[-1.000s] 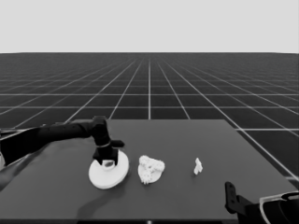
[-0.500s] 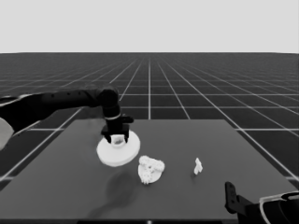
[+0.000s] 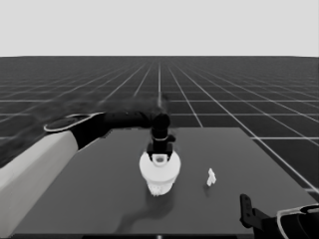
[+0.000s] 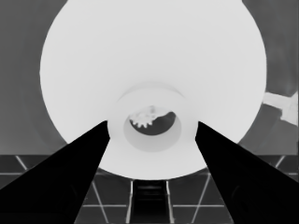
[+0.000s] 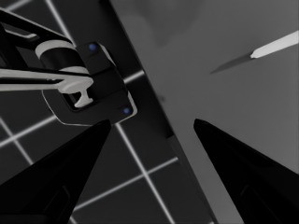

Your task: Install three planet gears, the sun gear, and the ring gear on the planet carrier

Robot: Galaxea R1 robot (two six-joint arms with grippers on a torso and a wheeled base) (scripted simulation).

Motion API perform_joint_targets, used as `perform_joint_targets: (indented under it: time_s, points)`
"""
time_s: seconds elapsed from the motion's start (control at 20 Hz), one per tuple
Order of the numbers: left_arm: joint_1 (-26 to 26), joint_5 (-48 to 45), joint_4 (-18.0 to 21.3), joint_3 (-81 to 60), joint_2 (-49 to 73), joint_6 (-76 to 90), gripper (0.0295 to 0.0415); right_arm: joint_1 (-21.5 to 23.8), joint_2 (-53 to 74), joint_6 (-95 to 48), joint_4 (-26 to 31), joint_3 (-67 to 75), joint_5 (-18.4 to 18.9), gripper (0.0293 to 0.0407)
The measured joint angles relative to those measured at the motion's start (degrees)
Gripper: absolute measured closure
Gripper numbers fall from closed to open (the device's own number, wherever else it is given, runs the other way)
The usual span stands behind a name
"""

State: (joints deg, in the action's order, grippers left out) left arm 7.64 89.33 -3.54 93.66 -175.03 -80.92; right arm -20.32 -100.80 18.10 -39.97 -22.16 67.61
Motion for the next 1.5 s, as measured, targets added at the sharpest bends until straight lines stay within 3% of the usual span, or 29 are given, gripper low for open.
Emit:
perform_joint_targets:
  time_s: [0.1, 0.25, 1.5]
  points:
    - [-8.21, -1.26, -6.91, 2.39, -0.60, 1.57, 0.0362, 0.00, 0.00, 0.00, 0.00, 0.00, 0.00, 0.0315]
    - [-11.13, -2.16, -9.59, 4.67, -1.16, 3.01, 0.0362, 0.00, 0.00, 0.00, 0.00, 0.00, 0.00, 0.0315]
    - [-12.23, -2.36, -10.15, 5.22, -1.26, 13.10, 0.0362, 0.00, 0.00, 0.00, 0.00, 0.00, 0.00, 0.0315]
